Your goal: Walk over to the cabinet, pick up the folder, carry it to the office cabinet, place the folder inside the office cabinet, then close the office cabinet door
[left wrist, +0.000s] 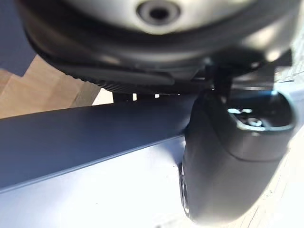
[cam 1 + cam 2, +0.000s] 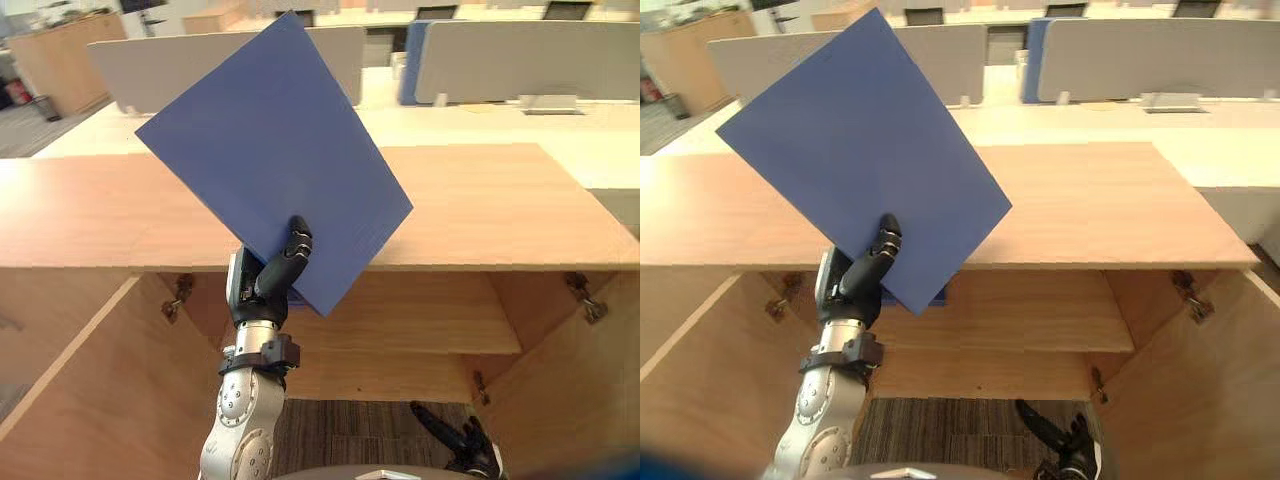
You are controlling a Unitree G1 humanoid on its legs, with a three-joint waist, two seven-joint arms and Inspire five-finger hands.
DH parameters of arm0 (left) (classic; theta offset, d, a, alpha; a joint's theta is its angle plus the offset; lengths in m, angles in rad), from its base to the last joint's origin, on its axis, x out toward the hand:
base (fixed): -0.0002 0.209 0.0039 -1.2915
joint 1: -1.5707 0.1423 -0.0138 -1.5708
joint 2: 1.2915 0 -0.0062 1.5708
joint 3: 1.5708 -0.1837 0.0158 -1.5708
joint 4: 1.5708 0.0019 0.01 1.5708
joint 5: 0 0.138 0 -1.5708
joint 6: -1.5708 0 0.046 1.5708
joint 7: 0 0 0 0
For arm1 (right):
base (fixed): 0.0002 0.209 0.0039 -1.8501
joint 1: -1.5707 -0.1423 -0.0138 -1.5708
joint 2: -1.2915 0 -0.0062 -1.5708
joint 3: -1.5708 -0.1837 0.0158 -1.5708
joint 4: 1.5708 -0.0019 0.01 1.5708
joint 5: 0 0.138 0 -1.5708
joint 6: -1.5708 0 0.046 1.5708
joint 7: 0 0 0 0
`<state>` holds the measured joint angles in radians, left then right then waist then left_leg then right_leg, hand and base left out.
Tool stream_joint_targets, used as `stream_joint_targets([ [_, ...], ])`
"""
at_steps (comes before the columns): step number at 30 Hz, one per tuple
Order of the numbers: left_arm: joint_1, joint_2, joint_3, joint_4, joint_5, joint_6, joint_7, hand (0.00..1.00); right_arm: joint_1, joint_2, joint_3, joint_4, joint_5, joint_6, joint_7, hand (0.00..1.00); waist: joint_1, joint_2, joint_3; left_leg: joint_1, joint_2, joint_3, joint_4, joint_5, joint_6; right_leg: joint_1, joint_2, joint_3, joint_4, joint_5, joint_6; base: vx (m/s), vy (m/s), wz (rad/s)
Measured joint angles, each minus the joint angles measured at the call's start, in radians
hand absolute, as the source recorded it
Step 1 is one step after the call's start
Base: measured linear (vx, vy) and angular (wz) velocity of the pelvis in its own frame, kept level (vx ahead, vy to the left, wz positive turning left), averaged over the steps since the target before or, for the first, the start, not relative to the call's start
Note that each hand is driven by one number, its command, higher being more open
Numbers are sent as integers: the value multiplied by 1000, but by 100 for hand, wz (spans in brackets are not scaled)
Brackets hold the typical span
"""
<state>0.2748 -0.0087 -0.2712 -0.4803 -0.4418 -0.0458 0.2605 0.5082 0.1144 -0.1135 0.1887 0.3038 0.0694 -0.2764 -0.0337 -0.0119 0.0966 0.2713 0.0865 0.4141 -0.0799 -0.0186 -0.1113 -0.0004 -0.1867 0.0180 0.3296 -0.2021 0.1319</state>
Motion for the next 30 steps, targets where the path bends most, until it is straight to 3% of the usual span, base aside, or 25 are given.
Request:
stream_joint_targets([
  [7,43,-2,-1,-24,20,1,-2,0,67,6,68,-312,-152,1,-14,100,-36,-4,1,36,-2,184,42,-44,-11,-93,48,176,72,-6,6,-47,-19,-80],
  [11,47,-2,-15,-25,32,0,16,0,79,5,77,-492,-279,7,-111,100,-46,-6,3,48,13,235,75,-67,-19,-102,69,209,80,-1,14,-46,-62,-35],
  [14,49,-2,-45,-21,42,1,36,0,87,4,94,-615,-381,12,-201,100,-56,-4,2,54,21,247,87,-73,-23,-102,77,210,86,-1,14,-47,-90,-14],
  [20,46,-1,-78,-11,61,2,48,0,95,-2,98,-778,-507,15,-276,100,-60,13,-9,63,33,262,101,-76,-28,-106,84,209,103,-2,15,-37,-74,-9],
  [26,20,3,-85,47,73,3,37,0,12,-59,115,-836,-547,14,-290,100,-58,20,-36,61,23,243,103,-78,-26,-102,77,202,103,-1,18,-53,-54,5],
  [30,-23,26,-94,91,101,9,-25,0,-164,-152,96,-851,-521,-22,-241,100,-55,13,-57,29,17,200,115,-76,-15,-90,58,172,65,24,23,-29,-10,23],
])
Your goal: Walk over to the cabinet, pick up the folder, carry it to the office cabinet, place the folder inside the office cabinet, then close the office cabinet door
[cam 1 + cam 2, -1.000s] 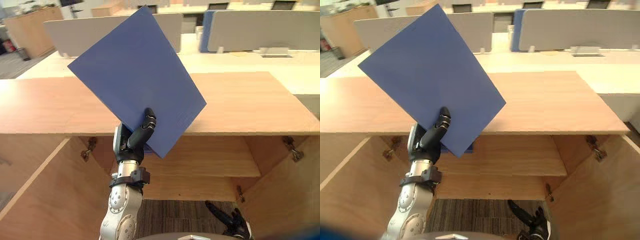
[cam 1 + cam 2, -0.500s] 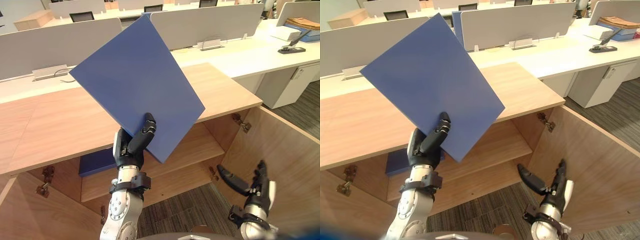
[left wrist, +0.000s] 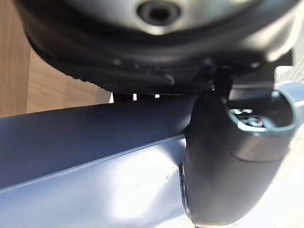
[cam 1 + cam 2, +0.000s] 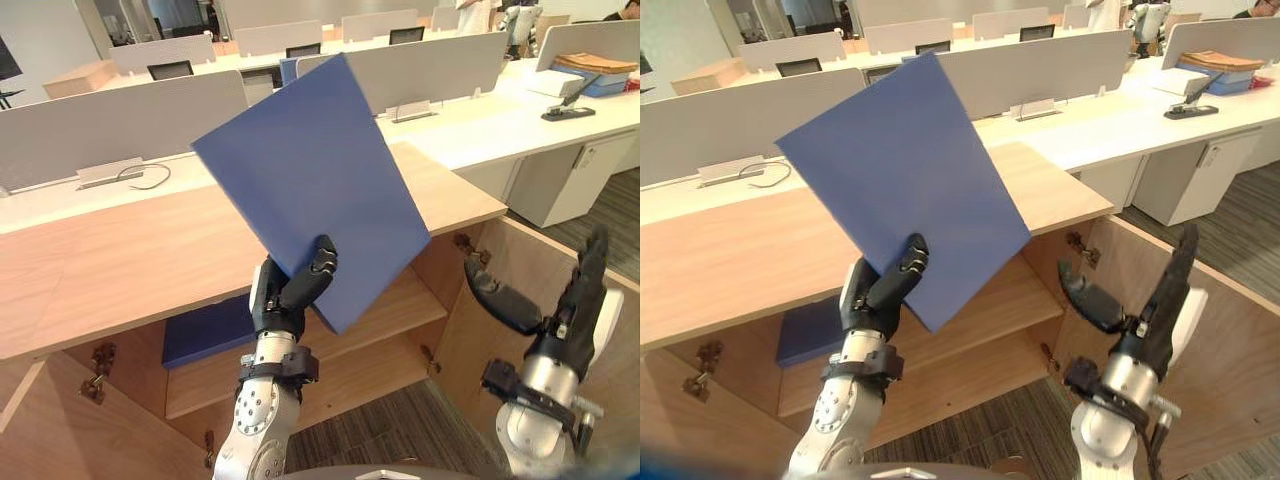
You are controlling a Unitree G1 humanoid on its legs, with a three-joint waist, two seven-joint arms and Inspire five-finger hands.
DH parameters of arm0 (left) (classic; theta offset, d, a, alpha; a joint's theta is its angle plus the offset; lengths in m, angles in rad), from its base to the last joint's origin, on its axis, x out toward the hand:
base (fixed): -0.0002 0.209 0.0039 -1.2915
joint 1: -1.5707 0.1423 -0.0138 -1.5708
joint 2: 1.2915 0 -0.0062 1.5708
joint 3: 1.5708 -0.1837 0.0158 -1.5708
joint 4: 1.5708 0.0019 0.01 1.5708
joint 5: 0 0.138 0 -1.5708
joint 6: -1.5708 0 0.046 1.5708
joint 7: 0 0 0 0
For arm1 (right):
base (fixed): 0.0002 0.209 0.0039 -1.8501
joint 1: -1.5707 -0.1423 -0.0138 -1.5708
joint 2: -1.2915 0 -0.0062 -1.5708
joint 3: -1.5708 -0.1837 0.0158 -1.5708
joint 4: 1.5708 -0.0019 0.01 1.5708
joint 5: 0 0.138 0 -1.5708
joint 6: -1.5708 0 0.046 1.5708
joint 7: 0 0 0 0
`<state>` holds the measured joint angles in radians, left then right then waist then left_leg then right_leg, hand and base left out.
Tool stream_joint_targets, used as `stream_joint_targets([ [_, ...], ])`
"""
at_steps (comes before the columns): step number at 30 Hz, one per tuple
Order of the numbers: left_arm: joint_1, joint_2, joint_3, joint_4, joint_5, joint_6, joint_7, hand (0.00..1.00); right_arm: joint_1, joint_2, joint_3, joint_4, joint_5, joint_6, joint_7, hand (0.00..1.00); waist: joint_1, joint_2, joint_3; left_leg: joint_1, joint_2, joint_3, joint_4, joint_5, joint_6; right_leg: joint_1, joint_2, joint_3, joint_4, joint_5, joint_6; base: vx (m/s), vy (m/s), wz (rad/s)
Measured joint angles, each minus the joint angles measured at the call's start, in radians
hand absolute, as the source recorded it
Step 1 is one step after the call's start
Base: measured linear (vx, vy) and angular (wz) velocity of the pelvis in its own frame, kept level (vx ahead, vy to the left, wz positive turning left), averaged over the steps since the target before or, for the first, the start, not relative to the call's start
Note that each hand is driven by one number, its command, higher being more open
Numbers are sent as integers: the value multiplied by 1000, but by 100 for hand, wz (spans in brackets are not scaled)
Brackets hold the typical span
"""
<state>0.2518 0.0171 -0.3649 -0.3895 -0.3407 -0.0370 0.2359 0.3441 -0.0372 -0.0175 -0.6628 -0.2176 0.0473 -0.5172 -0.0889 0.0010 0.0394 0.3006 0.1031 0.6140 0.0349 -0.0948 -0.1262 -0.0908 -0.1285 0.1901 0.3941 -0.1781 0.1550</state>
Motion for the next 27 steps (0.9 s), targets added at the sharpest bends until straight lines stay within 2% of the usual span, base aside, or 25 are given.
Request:
stream_joint_targets([
  [3,-29,24,2,3,0,11,-39,0,-109,-46,-18,1,138,-63,71,100,5,0,-1,-24,-4,-26,10,1,13,10,-15,-16,-37,26,8,-26,17,23],
  [5,-45,26,17,7,2,18,-79,0,-156,-84,-22,31,329,-117,147,100,11,-9,3,-34,-11,-46,17,0,23,25,-30,-26,-62,41,13,-29,40,20],
  [6,-47,26,20,10,3,18,-85,0,-166,-101,-19,47,374,-121,165,100,12,-14,2,-36,-14,-48,17,-1,25,26,-33,-27,-67,44,14,-34,42,12],
  [8,-67,34,24,37,31,20,-107,0,-196,-207,-1,122,555,-122,240,100,24,-23,4,-40,-31,-56,18,-2,36,28,-51,-27,-76,53,20,-35,42,7],
  [9,-71,38,24,43,37,25,-114,0,-203,-238,4,142,595,-121,263,100,25,-24,4,-42,-35,-60,18,-2,40,31,-55,-27,-81,57,22,-34,53,12],
  [11,-73,63,16,61,42,37,-143,0,-227,-362,22,214,714,-109,340,100,28,-29,7,-45,-48,-76,18,-3,50,48,-73,-40,-108,73,26,-25,59,16],
  [12,-73,67,15,62,43,43,-151,0,-235,-393,23,231,741,-107,357,100,29,-30,8,-46,-52,-80,18,-3,51,50,-77,-43,-111,75,27,-17,57,16],
  [14,-71,77,13,66,47,50,-168,0,-286,-519,44,299,832,-96,402,100,30,-33,10,-49,-65,-90,18,-6,58,61,-91,-47,-132,87,31,-13,62,10],
  [19,-68,99,-3,66,31,50,-182,0,-368,-712,88,353,973,-87,480,100,30,-43,16,-77,-72,-114,26,-4,71,69,-108,-72,-166,113,32,11,31,13],
  [23,-68,111,-8,66,28,48,-183,0,-428,-805,126,395,1008,-66,522,100,31,-54,21,-78,-76,-130,28,-4,76,81,-117,-88,-173,116,32,24,14,14],
  [27,-70,191,-8,66,-4,45,-200,0,-479,-891,162,431,1010,-52,555,100,32,-57,23,-78,-76,-137,28,-4,76,90,-118,-99,-181,118,31,33,8,5],
])
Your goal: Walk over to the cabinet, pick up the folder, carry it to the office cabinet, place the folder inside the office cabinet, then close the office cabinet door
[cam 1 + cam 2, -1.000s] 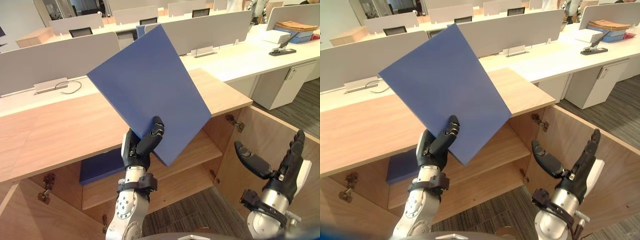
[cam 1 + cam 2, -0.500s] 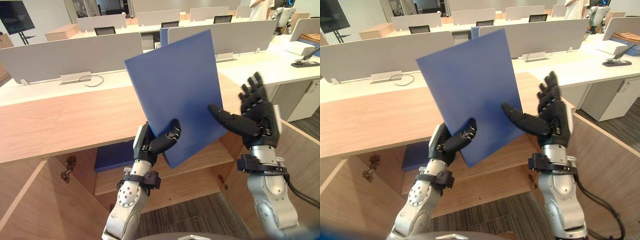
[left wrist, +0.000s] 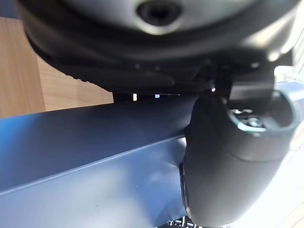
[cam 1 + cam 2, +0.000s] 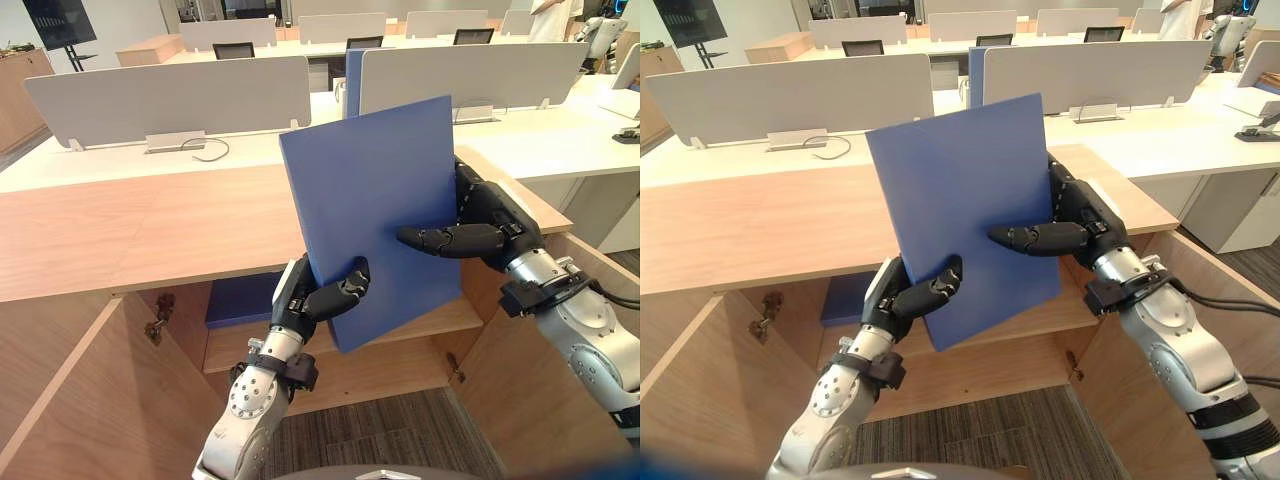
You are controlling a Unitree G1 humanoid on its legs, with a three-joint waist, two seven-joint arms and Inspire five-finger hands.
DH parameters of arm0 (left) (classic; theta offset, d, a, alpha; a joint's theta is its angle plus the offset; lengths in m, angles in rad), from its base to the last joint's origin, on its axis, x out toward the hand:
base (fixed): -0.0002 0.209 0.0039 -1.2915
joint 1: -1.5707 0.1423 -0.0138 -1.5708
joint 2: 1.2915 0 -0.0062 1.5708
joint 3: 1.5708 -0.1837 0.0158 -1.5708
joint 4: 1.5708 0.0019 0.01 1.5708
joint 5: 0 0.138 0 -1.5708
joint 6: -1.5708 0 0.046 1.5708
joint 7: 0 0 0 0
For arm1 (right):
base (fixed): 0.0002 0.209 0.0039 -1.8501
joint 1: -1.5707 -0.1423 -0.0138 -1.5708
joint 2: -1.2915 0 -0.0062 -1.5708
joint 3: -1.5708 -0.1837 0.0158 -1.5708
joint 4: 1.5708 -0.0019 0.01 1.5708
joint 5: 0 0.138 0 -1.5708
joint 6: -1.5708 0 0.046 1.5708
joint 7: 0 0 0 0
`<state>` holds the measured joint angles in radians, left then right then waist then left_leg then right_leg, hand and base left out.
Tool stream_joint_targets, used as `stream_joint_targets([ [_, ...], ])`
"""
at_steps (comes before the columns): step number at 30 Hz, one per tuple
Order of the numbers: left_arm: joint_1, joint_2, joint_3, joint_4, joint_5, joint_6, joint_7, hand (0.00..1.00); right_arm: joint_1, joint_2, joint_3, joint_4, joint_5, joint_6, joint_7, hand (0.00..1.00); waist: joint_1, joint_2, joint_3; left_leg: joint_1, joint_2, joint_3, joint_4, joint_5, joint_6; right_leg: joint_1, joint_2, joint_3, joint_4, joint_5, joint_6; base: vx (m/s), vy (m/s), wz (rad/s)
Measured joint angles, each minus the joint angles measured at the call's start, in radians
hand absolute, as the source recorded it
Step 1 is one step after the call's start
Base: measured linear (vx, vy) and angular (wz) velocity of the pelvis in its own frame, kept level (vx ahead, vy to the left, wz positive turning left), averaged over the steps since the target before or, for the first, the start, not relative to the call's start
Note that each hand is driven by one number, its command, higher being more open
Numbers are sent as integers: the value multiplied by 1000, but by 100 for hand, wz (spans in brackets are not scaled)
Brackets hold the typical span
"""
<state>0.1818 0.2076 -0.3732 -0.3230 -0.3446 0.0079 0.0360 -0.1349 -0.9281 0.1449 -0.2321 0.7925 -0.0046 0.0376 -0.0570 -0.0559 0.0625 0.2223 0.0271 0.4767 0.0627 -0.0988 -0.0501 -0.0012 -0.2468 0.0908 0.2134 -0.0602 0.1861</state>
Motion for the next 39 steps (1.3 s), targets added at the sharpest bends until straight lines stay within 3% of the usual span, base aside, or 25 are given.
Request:
stream_joint_targets([
  [2,-5,69,0,0,-41,0,-23,0,-48,-60,27,28,1,3,13,100,-1,0,0,-4,0,0,0,0,0,0,0,-1,-5,5,1,43,8,0],
  [3,-8,87,-1,1,-59,0,-34,0,-61,-74,35,36,2,4,18,0,-2,0,0,-6,1,0,1,0,1,1,0,-2,-8,7,0,41,9,0],
  [7,-34,233,-3,24,-226,-7,-111,0,-95,-172,88,52,114,8,55,0,0,-5,3,-15,3,0,5,1,2,3,0,-6,-25,24,-2,8,3,0],
  [11,-50,423,-7,66,-386,-12,-209,0,-89,-287,147,57,257,62,136,0,1,-18,13,-22,3,0,11,-2,5,3,-2,-8,-31,31,-2,0,0,0],
  [14,-51,496,-23,99,-462,-12,-279,0,-60,-326,163,57,328,92,210,0,2,-21,20,-29,2,-3,11,-4,4,2,-5,-12,-36,34,1,13,11,4],
  [15,-52,503,-31,105,-475,-13,-288,100,-53,-327,164,56,344,95,224,0,3,-21,20,-30,2,-3,11,-4,4,2,-6,-13,-36,34,1,28,9,3],
  [21,-66,506,-143,190,-555,3,-398,100,-44,-287,169,49,357,95,292,0,4,-19,21,-31,3,-6,9,-1,7,2,-5,-26,-38,35,0,43,6,2],
  [27,-91,460,-282,299,-502,32,-489,100,-49,-236,167,-4,306,97,342,0,6,-24,24,-31,3,-5,3,-1,7,0,-4,-28,-38,36,0,35,7,0],
  [33,-114,428,-368,419,-381,37,-546,100,-65,-213,173,-77,226,98,359,0,2,-27,26,-28,2,2,-10,3,8,-4,0,-29,-38,51,-5,21,11,-3],
  [39,-98,310,-369,639,-99,38,-533,100,-140,-136,116,-220,115,66,360,0,-7,-33,27,-14,-2,10,-28,10,8,-9,2,-29,-36,53,-6,30,15,-4],
])
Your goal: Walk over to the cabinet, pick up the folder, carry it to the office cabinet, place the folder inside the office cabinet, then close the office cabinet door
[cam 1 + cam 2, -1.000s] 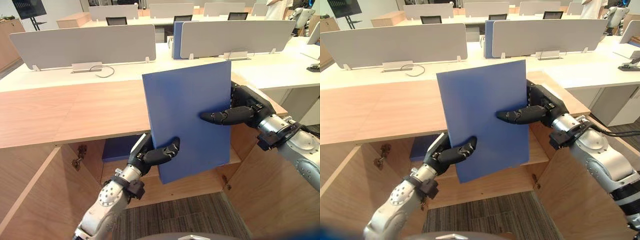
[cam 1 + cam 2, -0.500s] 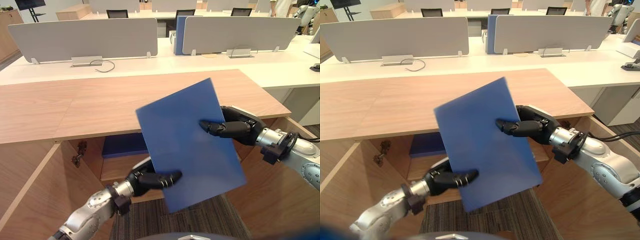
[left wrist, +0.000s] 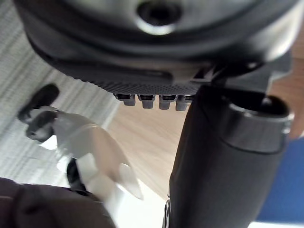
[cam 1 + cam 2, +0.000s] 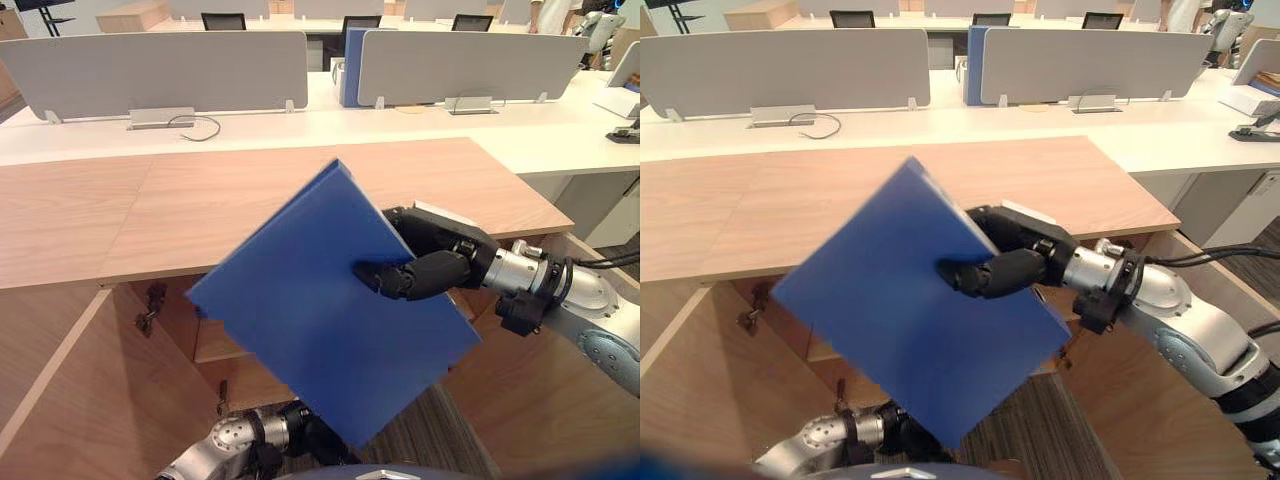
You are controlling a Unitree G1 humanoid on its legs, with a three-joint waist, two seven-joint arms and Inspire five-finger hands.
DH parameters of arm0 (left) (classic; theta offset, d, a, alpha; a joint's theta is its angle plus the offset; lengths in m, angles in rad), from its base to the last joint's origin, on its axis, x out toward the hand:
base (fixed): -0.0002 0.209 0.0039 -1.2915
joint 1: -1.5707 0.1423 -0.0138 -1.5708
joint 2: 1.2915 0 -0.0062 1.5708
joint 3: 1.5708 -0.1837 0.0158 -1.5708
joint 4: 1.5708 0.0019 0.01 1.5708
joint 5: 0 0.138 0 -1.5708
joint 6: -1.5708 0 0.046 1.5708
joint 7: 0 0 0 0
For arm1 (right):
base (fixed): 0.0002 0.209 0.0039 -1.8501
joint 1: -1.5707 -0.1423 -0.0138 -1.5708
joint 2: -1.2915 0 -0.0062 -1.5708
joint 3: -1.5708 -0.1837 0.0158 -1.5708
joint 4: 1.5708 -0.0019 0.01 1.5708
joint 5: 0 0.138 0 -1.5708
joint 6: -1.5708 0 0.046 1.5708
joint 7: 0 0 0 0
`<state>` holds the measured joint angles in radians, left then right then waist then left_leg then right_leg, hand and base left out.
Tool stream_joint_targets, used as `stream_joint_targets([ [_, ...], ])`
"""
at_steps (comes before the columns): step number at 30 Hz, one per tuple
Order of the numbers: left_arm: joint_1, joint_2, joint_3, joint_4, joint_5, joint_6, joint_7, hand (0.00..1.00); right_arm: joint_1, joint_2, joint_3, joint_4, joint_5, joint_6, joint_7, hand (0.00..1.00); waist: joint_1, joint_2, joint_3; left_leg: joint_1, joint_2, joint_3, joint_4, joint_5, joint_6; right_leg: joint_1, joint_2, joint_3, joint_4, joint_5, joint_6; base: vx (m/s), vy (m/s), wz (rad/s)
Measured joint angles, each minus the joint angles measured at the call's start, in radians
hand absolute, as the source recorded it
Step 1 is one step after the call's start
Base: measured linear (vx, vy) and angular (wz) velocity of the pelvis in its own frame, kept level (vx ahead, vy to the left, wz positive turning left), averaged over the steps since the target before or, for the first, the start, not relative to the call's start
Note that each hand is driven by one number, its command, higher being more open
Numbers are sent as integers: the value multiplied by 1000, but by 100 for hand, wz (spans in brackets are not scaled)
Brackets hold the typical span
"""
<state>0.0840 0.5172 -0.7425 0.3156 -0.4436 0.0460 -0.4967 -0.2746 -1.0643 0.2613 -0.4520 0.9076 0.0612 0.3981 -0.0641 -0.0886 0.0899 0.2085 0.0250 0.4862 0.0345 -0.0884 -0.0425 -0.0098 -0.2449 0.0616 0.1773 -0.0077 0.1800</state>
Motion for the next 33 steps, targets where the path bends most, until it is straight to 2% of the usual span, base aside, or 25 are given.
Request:
stream_joint_targets([
  [5,72,-169,210,225,203,1,55,100,-18,109,-114,-99,-235,-49,-19,0,0,-2,-1,-3,-1,2,-4,1,0,-8,0,-2,4,1,-1,41,14,0],
  [6,78,-219,297,279,286,1,112,100,-10,162,-118,-129,-389,-87,-64,0,0,-3,-2,-1,-3,2,-10,5,1,-8,0,-3,4,1,-1,0,0,0],
  [8,80,-271,407,331,344,-3,171,100,29,217,-118,-157,-538,-129,-106,0,4,-4,-3,-2,-4,-2,-15,9,3,-9,-1,-7,4,0,-1,27,13,5],
  [9,77,-318,519,389,380,-18,250,100,95,260,-109,-171,-667,-174,-147,0,6,-4,-3,-3,-5,-5,-16,10,3,-9,-3,-11,5,0,-1,37,14,8],
  [11,72,-346,615,445,398,-21,333,100,164,273,-68,-163,-792,-203,-173,0,7,-3,-4,-5,-7,-10,-16,12,6,-9,-7,-19,7,0,-1,36,15,8],
  [14,65,-339,667,527,438,-23,406,100,247,255,54,-84,-955,-221,-184,0,6,-3,-4,-7,-13,-21,-16,14,8,-5,-15,-30,7,-2,-2,27,17,10],
  [17,54,-354,721,562,496,-17,440,100,310,194,236,102,-1143,-225,-175,0,14,-4,-2,-15,-26,-44,-18,13,8,-5,-33,-50,9,-5,-2,23,23,21],
  [20,54,-367,729,563,533,-17,462,100,350,181,306,252,-1298,-222,-136,0,25,4,1,-16,-35,-58,-25,17,13,-4,-46,-60,12,-7,-1,34,27,13],
  [24,56,-375,729,563,531,-18,469,100,357,213,296,335,-1336,-210,-131,0,25,9,5,-18,-48,-83,-29,19,17,-3,-53,-69,11,-14,5,38,25,5],
  [27,55,-393,728,561,520,-21,470,100,358,371,203,461,-1255,-168,-131,0,24,13,7,-37,-54,-119,-30,35,28,-1,-63,-110,5,-21,5,35,-9,31],
  [29,54,-407,728,555,509,-20,473,100,354,529,66,575,-1173,-113,-154,0,25,27,17,-47,-55,-152,-34,46,29,13,-69,-146,-6,-24,2,31,-27,41],
  [30,55,-409,728,552,499,-18,478,100,348,563,32,604,-1144,-97,-173,0,29,31,17,-48,-55,-157,-36,48,29,15,-69,-151,-8,-24,2,39,-25,30],
  [32,59,-415,728,549,480,-13,497,100,313,681,-102,706,-973,-41,-246,0,33,40,16,-55,-55,-172,-49,59,30,17,-69,-170,-16,-24,2,42,-20,20],
  [33,60,-417,728,544,462,-10,505,100,275,756,-193,770,-839,-17,-299,0,34,50,24,-56,-55,-177,-56,65,29,17,-67,-175,-19,-23,3,43,-15,14],
])
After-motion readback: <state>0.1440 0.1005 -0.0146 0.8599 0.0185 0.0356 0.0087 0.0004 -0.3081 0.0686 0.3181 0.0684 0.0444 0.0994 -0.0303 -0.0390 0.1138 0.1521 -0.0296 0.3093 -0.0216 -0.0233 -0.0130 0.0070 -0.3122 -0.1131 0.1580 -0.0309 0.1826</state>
